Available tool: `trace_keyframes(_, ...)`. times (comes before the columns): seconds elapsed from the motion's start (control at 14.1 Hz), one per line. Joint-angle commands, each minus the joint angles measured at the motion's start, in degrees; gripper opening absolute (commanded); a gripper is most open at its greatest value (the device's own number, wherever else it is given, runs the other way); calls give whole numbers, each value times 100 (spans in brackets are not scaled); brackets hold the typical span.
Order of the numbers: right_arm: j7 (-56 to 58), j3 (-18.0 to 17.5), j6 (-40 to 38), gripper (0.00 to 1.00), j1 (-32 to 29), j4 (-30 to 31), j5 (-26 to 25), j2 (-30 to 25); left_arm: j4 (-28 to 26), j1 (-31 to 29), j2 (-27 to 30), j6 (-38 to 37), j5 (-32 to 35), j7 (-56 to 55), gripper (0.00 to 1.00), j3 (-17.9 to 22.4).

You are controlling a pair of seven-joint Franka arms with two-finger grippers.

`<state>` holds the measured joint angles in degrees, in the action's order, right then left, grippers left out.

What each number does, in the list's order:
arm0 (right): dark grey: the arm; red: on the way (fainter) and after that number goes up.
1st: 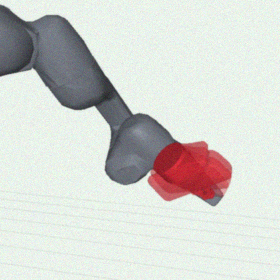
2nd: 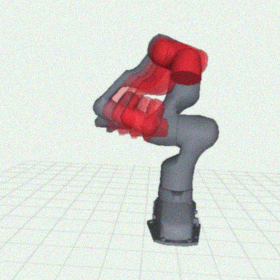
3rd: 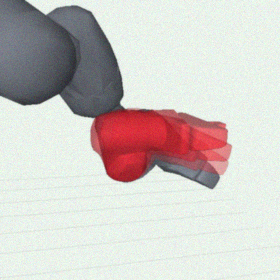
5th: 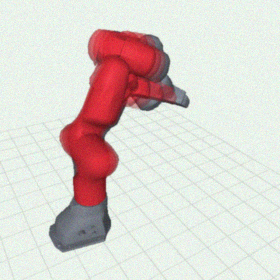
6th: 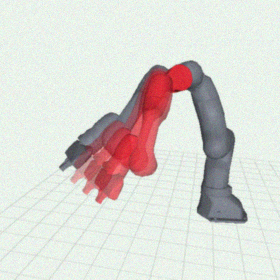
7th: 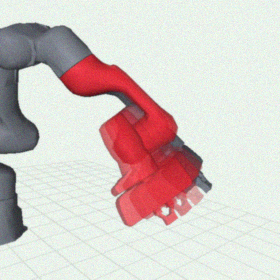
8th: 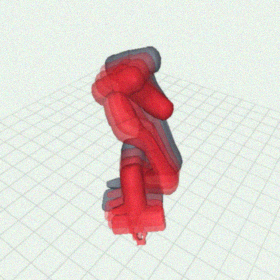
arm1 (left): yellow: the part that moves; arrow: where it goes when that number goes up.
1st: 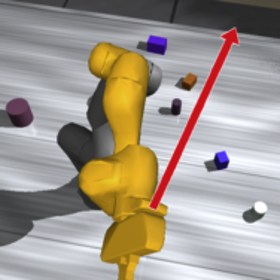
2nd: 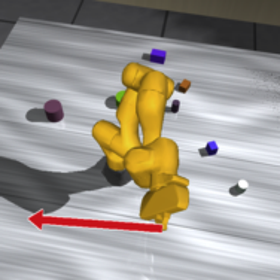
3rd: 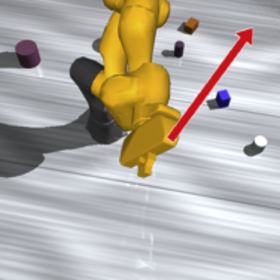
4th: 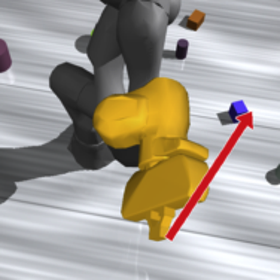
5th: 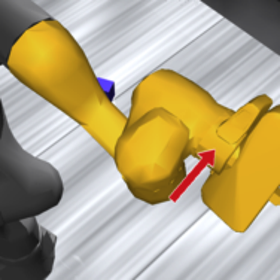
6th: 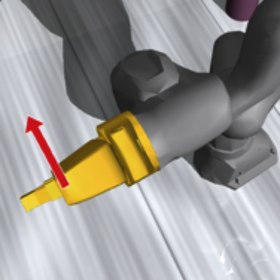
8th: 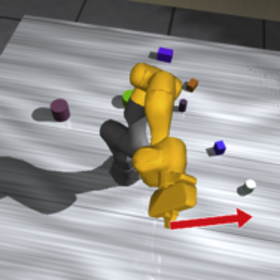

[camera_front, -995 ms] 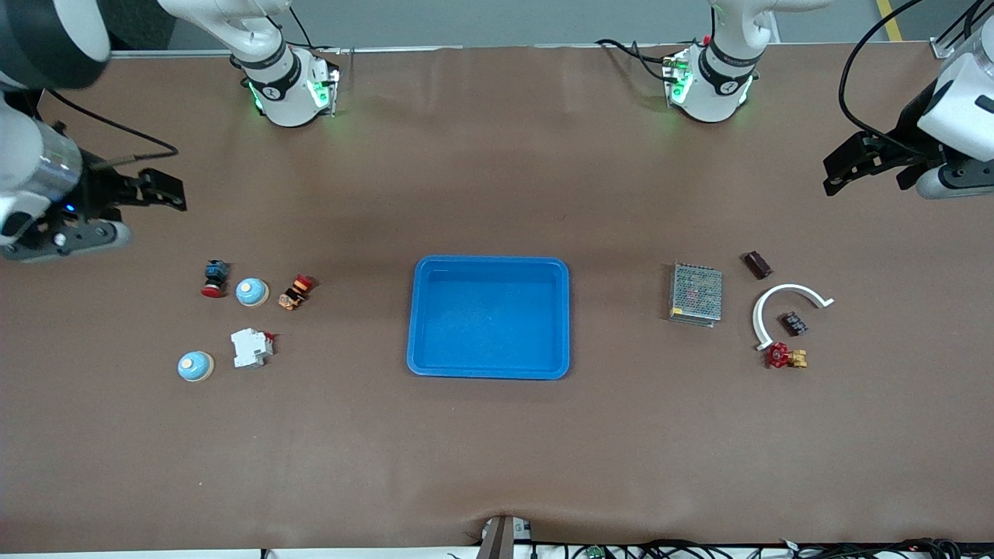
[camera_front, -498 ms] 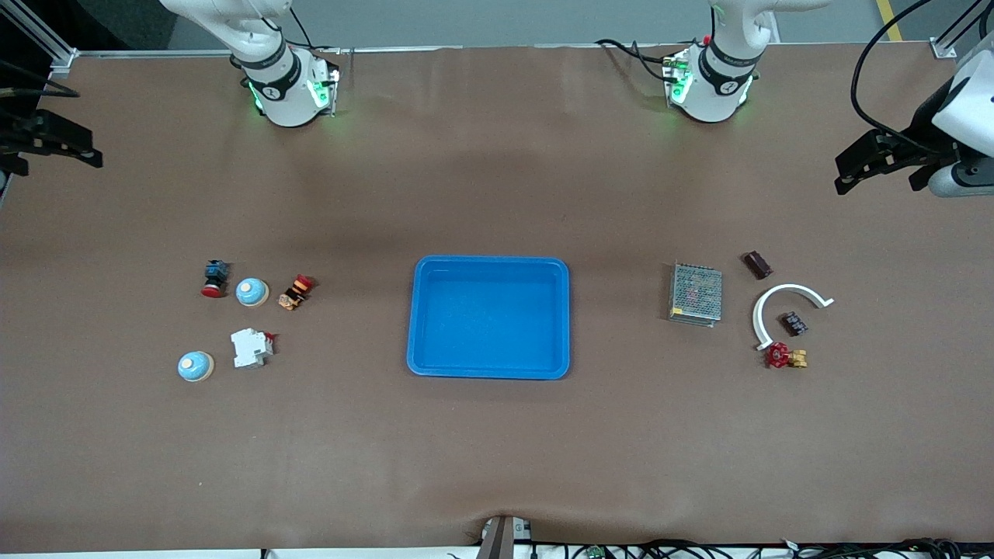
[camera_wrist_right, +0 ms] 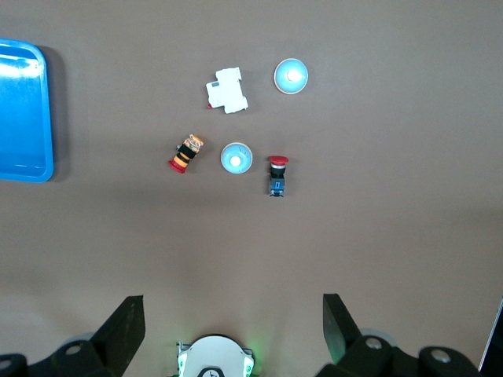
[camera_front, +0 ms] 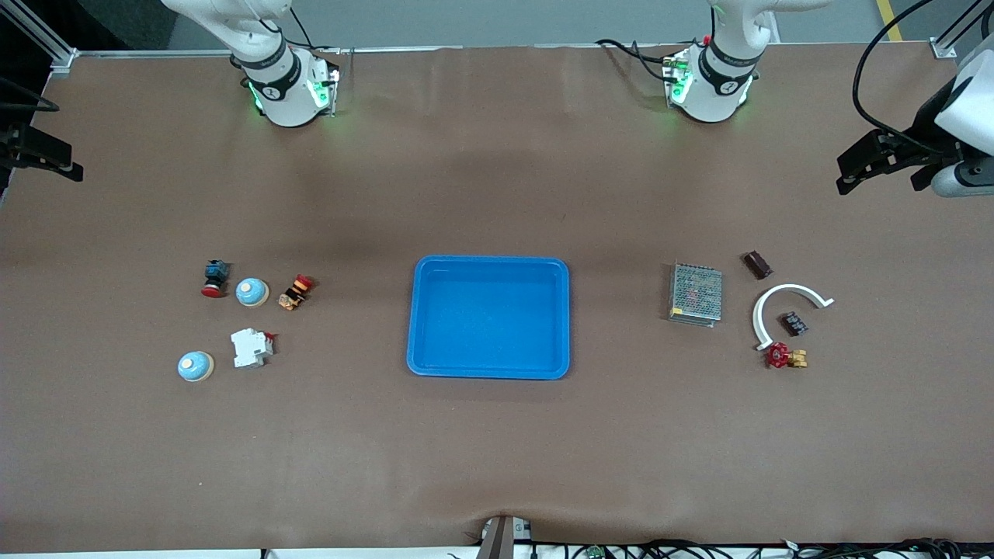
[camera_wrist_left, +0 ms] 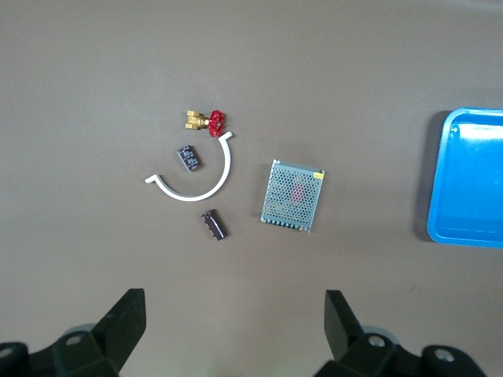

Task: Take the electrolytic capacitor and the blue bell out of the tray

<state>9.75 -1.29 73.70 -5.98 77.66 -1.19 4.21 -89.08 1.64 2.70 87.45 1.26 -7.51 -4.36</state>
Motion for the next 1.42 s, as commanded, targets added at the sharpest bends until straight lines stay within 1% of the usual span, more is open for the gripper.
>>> trace_keyframes(0.0, 10, -64, 57, 100, -78, 12, 83, 1, 40, -15, 29, -62, -64, 293, 100, 14)
trace_keyframes(0.5, -263, -47, 724, 100, 115, 653, 154, -17, -110, -15, 160, -229, -91, 391, 100, -3)
trace_keyframes(0.64, -263, 14, 952, 100, 133, 811, 294, -61, -206, -24, 230, -220, -91, 556, 100, -3)
trace_keyframes(0.78, -263, 155, 1233, 100, 298, 1153, 312, -271, -215, -32, 266, -194, -100, 663, 100, 5)
trace_keyframes(0.85, -254, 312, 1409, 100, 378, 1416, 321, -446, -215, -24, 274, -194, -100, 663, 100, 5)
trace_keyframes(1.0, -184, 323, 1691, 100, 396, 1812, 321, -658, -268, -32, 362, -194, -100, 672, 100, 5)
trace_keyframes(1.14, -184, 288, 1718, 100, 405, 1867, 312, -685, -399, -32, 485, -185, -100, 672, 100, 14)
trace_keyframes(1.35, -175, 314, 1797, 100, 519, 2077, 269, -913, -462, -137, 547, -141, -100, 768, 100, 5)
